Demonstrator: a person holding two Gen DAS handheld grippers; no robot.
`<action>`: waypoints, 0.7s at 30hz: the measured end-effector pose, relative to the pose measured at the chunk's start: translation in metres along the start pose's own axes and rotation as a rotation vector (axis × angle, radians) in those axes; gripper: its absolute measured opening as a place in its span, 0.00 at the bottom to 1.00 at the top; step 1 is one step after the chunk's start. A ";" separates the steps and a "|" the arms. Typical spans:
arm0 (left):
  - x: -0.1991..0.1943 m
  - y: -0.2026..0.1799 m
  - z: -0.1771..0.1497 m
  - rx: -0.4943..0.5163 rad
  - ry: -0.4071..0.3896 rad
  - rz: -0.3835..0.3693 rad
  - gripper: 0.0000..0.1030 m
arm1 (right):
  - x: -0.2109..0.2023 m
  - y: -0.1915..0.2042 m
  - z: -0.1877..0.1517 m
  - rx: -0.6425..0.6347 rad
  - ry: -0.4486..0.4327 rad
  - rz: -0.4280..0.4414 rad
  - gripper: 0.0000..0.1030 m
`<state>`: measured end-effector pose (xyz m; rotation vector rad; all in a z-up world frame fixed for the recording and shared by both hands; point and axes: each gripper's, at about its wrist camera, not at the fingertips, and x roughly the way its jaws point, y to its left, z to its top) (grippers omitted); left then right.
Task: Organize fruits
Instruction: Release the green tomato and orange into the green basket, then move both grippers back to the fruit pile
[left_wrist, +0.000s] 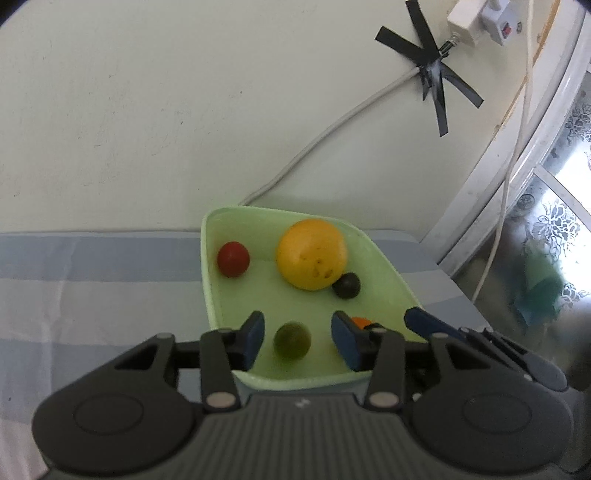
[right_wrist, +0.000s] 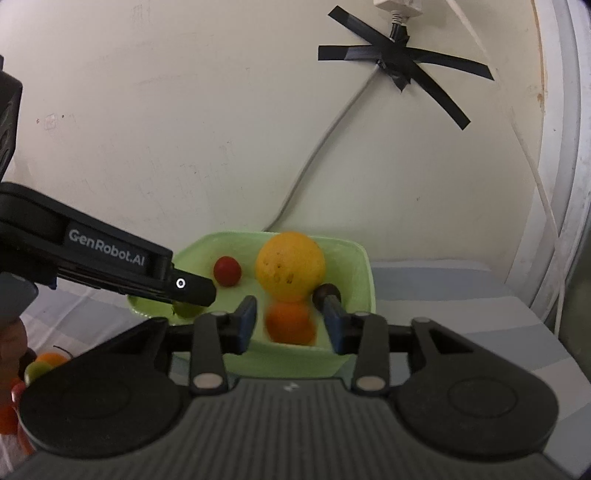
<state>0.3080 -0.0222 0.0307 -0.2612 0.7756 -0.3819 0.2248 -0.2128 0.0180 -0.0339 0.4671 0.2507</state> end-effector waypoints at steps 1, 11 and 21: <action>-0.004 -0.002 0.000 0.006 -0.004 0.000 0.41 | -0.003 0.000 0.000 0.007 -0.004 0.002 0.43; -0.165 0.059 -0.031 -0.098 -0.207 -0.113 0.42 | -0.083 0.023 -0.017 0.100 -0.051 0.124 0.43; -0.210 0.115 -0.118 -0.172 -0.192 0.069 0.42 | -0.124 0.084 -0.060 0.114 0.006 0.274 0.43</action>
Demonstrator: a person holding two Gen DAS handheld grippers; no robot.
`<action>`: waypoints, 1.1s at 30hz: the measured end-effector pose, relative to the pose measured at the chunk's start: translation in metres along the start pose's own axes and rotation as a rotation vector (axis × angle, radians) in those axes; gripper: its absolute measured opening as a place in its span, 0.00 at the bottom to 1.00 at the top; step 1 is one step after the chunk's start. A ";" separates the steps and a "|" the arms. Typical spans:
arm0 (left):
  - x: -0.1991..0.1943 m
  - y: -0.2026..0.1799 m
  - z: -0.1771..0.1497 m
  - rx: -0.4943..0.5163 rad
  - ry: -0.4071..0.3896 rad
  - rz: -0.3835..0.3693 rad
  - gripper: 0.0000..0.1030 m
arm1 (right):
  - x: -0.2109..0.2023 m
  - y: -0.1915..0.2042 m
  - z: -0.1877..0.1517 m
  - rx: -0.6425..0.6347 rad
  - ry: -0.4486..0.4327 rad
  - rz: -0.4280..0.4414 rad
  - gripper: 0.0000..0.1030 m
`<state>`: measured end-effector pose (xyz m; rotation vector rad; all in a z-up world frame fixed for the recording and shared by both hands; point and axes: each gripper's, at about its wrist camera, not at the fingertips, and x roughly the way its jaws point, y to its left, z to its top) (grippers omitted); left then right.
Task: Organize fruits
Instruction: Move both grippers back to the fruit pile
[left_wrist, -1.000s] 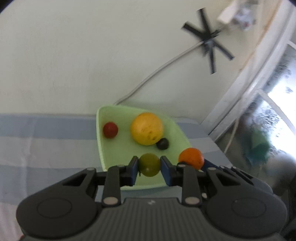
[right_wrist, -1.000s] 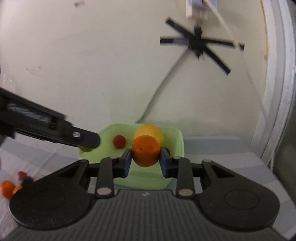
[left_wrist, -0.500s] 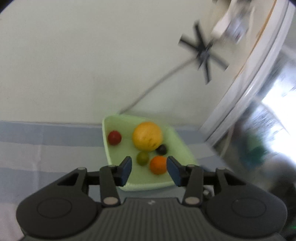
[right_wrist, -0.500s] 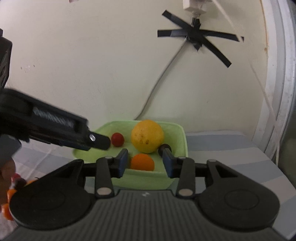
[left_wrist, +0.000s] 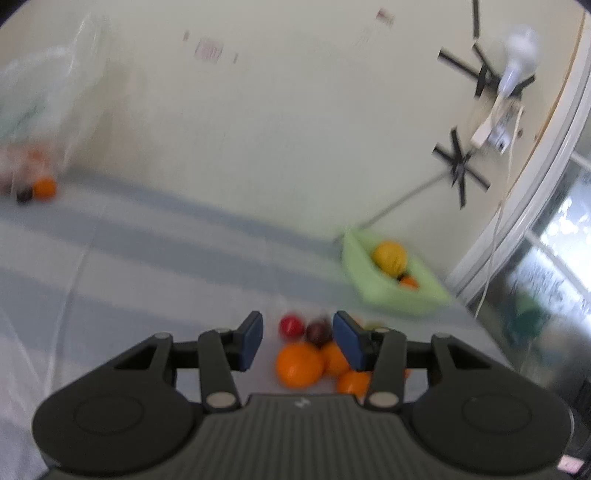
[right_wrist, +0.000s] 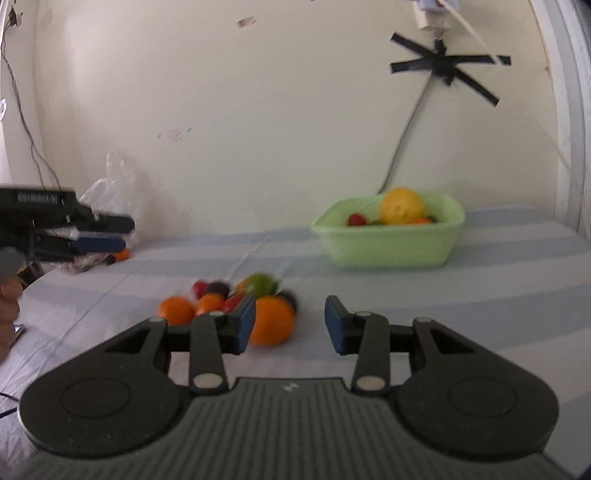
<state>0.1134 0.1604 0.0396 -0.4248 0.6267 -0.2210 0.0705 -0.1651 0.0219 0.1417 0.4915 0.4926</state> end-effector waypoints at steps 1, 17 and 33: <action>0.003 0.003 -0.003 -0.009 0.016 -0.006 0.42 | 0.005 0.006 -0.001 -0.002 0.020 0.021 0.43; 0.047 -0.007 -0.028 0.073 0.093 -0.003 0.48 | 0.075 0.057 -0.002 -0.076 0.187 0.044 0.39; 0.023 -0.085 -0.078 0.182 0.160 -0.180 0.36 | -0.023 0.022 -0.039 -0.076 0.076 -0.079 0.31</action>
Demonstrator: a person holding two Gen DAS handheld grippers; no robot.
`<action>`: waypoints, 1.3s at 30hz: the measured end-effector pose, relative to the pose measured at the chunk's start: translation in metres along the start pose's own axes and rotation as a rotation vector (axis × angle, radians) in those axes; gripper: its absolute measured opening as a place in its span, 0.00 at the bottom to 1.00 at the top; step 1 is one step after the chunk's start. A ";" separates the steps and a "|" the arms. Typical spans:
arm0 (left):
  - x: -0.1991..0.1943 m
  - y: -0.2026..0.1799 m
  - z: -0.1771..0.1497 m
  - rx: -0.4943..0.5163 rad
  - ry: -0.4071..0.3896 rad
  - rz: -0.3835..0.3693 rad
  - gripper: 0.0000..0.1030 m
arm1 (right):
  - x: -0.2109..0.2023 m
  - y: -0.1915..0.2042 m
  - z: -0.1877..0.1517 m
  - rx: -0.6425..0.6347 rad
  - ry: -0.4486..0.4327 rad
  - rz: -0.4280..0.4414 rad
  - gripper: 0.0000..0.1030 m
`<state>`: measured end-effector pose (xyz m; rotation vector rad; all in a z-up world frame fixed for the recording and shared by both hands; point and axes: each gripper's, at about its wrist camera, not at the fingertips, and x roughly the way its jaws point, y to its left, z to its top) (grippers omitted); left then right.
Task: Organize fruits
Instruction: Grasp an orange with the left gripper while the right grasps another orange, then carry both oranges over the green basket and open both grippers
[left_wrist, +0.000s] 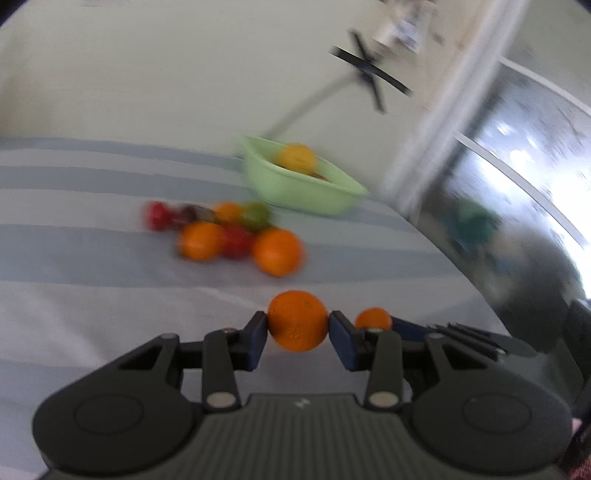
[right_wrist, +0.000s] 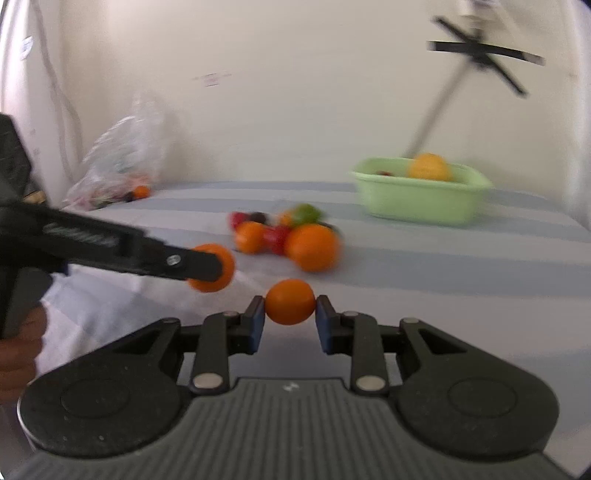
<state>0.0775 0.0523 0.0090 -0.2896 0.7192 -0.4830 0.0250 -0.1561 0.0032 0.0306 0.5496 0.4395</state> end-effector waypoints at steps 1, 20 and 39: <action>0.007 -0.008 0.000 0.017 0.011 -0.007 0.36 | -0.004 -0.008 -0.002 0.019 0.000 -0.021 0.31; 0.036 -0.066 -0.022 0.218 0.008 0.105 0.44 | -0.016 -0.054 -0.016 0.130 -0.009 -0.118 0.33; 0.049 -0.067 -0.014 0.228 0.027 0.125 0.41 | -0.028 -0.050 -0.026 0.129 0.000 -0.126 0.38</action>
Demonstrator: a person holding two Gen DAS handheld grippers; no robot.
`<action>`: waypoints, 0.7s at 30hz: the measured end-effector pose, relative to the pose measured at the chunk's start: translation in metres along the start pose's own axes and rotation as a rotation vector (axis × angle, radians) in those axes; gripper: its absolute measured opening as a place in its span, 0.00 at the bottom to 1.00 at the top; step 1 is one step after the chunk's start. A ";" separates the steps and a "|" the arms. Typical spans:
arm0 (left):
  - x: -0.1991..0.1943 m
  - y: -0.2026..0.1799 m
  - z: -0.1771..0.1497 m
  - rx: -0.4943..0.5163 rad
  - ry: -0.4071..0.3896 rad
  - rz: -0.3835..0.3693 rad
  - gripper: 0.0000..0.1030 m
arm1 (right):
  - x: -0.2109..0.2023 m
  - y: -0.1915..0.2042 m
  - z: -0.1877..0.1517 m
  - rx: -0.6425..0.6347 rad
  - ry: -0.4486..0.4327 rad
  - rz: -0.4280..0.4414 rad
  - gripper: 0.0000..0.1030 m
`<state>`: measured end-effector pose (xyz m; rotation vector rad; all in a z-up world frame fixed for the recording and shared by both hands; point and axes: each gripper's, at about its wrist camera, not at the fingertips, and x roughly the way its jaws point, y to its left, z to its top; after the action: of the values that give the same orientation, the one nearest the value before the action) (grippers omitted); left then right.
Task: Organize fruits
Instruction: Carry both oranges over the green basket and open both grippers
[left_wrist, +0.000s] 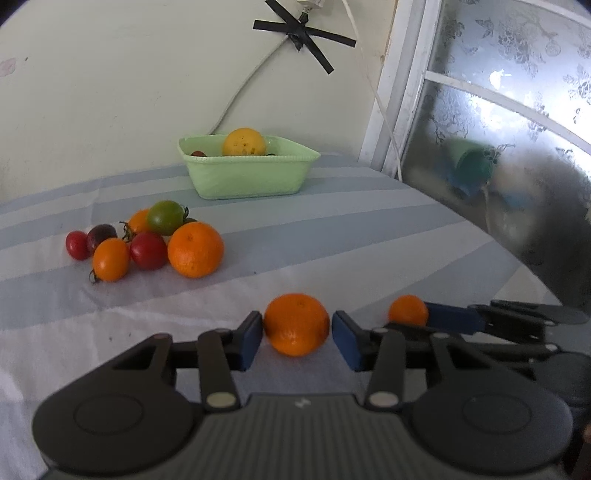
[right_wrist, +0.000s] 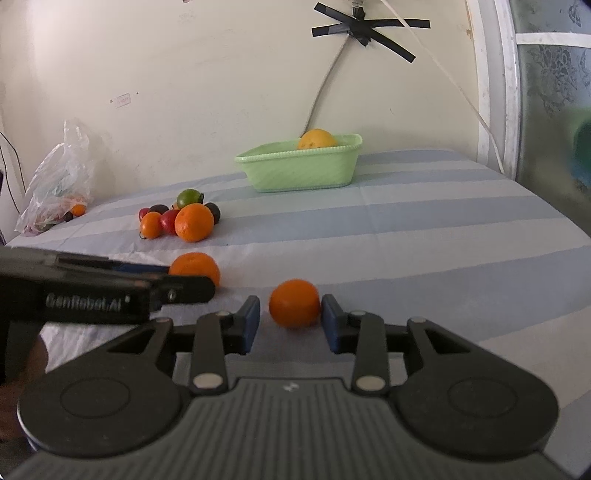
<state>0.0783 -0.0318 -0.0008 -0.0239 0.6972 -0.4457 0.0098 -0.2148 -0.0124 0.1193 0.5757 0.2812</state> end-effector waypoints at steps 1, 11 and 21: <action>0.001 0.000 0.000 0.000 0.004 -0.003 0.40 | 0.000 0.000 0.000 -0.001 -0.001 -0.002 0.38; 0.016 0.018 0.081 -0.046 -0.036 -0.106 0.38 | 0.017 -0.017 0.050 0.013 -0.119 0.043 0.31; 0.111 0.078 0.160 -0.205 -0.035 -0.025 0.38 | 0.131 -0.043 0.140 0.020 -0.183 -0.011 0.32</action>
<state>0.2835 -0.0265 0.0408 -0.2337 0.7064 -0.3954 0.2014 -0.2218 0.0281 0.1595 0.3978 0.2504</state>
